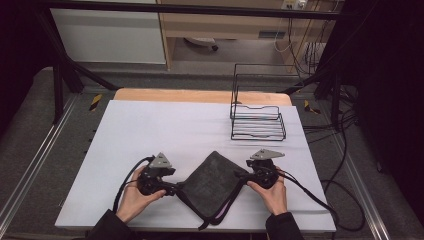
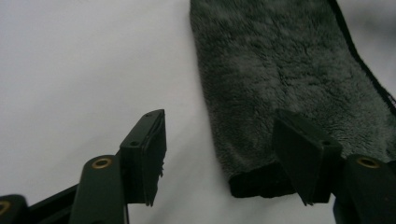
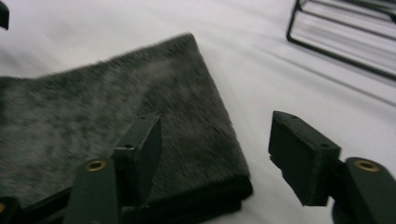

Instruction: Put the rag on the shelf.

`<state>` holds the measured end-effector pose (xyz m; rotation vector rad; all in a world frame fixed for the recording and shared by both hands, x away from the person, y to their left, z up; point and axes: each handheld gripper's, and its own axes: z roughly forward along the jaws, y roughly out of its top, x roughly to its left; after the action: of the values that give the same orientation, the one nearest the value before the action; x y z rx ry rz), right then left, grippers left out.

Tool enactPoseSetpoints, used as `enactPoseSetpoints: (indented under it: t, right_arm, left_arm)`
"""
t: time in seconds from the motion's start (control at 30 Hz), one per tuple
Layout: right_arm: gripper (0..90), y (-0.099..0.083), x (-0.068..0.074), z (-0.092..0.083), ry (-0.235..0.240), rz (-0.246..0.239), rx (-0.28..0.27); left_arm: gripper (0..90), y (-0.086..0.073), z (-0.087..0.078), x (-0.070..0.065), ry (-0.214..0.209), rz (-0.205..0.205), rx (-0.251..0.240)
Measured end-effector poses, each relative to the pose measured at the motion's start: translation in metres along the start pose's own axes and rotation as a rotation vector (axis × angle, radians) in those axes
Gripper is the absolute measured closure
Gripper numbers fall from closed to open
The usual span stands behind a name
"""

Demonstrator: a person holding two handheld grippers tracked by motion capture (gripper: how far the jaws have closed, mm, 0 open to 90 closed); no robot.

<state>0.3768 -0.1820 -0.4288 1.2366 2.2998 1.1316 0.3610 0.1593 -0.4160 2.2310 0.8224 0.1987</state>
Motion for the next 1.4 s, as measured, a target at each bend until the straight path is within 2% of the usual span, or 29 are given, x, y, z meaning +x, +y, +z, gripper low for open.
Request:
enactPoseSetpoints:
  t: [0.17, 0.27, 0.37, 0.4, 0.43, 0.73, 0.83, 0.93, 1.0, 1.1, 1.3, 1.4]
  right_arm:
    - [46.9, -0.011, -0.008, 0.003, -0.006, 0.038, 0.027]
    - [54.3, -0.016, -0.009, 0.005, 0.011, 0.053, 0.045]
    - [57.2, -0.018, -0.007, 0.007, 0.013, 0.056, 0.049]
    - [58.2, -0.018, -0.007, 0.007, 0.016, 0.060, 0.059]
    - [62.9, -0.019, -0.006, 0.007, 0.026, 0.063, 0.057]
    - [64.3, -0.019, -0.006, 0.010, 0.041, 0.096, 0.074]
    - [67.7, -0.018, -0.007, 0.011, 0.050, 0.108, 0.081]
    - [71.9, -0.017, -0.008, 0.011, 0.061, 0.109, 0.080]
    - [78.1, -0.015, -0.009, 0.011, 0.076, 0.104, 0.081]
    - [80.2, -0.011, -0.009, 0.013, 0.077, 0.085, 0.079]
    - [81.0, 0.002, -0.008, 0.022, 0.074, 0.030, 0.069]
    - [81.2, 0.012, -0.008, 0.030, 0.080, 0.003, 0.050]
  left_arm:
    - [40.2, -0.006, 0.016, -0.006, -0.038, 0.000, 0.063]
    - [44.3, -0.012, 0.019, -0.006, -0.055, -0.017, 0.071]
    - [46.9, -0.016, 0.017, -0.006, -0.067, -0.036, 0.066]
    - [47.7, -0.017, 0.017, -0.007, -0.068, -0.042, 0.068]
    - [50.7, -0.018, 0.016, -0.007, -0.067, -0.046, 0.070]
    - [61.0, -0.018, 0.017, -0.016, -0.051, -0.058, 0.081]
    - [64.8, -0.017, 0.017, -0.017, -0.058, -0.074, 0.088]
    - [69.4, -0.016, 0.016, -0.020, -0.044, -0.063, 0.092]
    - [74.2, -0.016, 0.015, -0.022, -0.034, -0.050, 0.091]
    - [76.9, -0.017, 0.014, -0.025, -0.029, -0.045, 0.088]
    - [78.4, -0.019, 0.010, -0.027, -0.034, -0.065, 0.088]
    - [78.6, -0.021, 0.008, -0.029, -0.036, -0.088, 0.080]
